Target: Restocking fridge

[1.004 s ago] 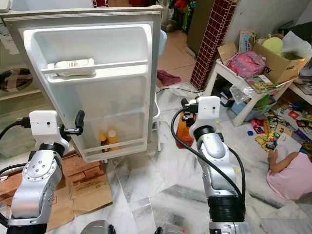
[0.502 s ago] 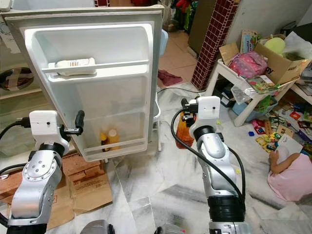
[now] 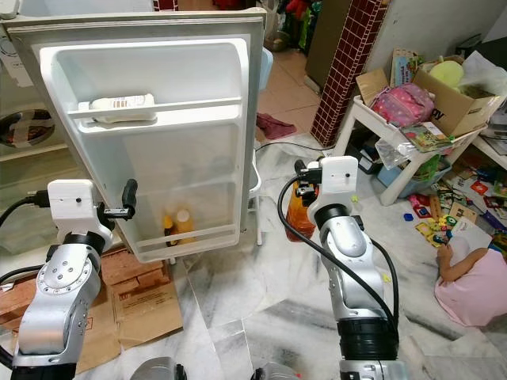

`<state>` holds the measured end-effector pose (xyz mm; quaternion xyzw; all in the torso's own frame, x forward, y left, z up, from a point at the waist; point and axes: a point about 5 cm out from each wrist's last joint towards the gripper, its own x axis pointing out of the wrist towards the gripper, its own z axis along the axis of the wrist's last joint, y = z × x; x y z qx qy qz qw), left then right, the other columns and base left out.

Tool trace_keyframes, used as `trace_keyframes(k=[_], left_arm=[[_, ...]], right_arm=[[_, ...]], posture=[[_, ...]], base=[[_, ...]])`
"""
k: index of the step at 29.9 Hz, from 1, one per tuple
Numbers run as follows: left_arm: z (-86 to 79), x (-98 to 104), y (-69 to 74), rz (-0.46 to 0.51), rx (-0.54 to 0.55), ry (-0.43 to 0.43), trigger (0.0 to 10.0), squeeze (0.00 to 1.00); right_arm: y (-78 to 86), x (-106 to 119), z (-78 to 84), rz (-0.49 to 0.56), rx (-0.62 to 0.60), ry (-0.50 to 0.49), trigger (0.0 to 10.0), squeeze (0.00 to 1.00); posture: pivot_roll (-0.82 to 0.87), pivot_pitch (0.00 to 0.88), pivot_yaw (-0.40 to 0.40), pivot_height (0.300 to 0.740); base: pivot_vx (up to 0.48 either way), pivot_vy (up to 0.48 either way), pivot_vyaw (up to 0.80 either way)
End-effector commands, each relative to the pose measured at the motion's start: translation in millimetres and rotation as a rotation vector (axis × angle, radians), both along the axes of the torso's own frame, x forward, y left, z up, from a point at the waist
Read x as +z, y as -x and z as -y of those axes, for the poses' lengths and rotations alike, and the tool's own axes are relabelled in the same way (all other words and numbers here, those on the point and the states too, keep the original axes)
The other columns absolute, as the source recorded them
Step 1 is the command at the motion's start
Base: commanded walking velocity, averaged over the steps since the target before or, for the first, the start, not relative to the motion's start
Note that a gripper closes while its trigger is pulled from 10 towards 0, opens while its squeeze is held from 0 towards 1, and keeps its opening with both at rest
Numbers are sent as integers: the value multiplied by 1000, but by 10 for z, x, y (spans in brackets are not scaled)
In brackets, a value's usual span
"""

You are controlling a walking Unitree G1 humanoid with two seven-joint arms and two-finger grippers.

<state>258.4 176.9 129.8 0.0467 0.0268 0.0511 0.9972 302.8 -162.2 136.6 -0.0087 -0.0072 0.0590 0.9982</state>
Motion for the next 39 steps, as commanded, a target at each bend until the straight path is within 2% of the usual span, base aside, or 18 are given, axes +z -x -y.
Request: trace_keyframes(k=[1, 16, 19, 25, 39], left_arm=[[9, 49, -5, 14, -6, -2, 10000, 0], [9, 49, -5, 14, -6, -2, 10000, 0], [107, -63, 158, 69, -90, 29, 10000, 0], [114, -66, 161, 69, -90, 29, 10000, 0], [134, -79, 153, 89, -105, 32, 10000, 0]], right_arm=[[-14, 129, 18, 52, -7, 1, 10000, 0], [-14, 129, 18, 52, -7, 1, 10000, 0], [188, -11, -71, 48, 111, -28, 10000, 0], [185, -4, -73, 50, 118, -32, 10000, 0], [187, 1, -77, 53, 123, -42, 10000, 0]], posture=[[78, 0, -43, 740], [78, 0, -43, 740], [49, 0, -34, 740], [48, 0, -34, 740], [42, 0, -30, 740]], base=[[0, 0, 0], [0, 0, 0], [0, 0, 0], [0, 0, 524], [363, 249, 59]])
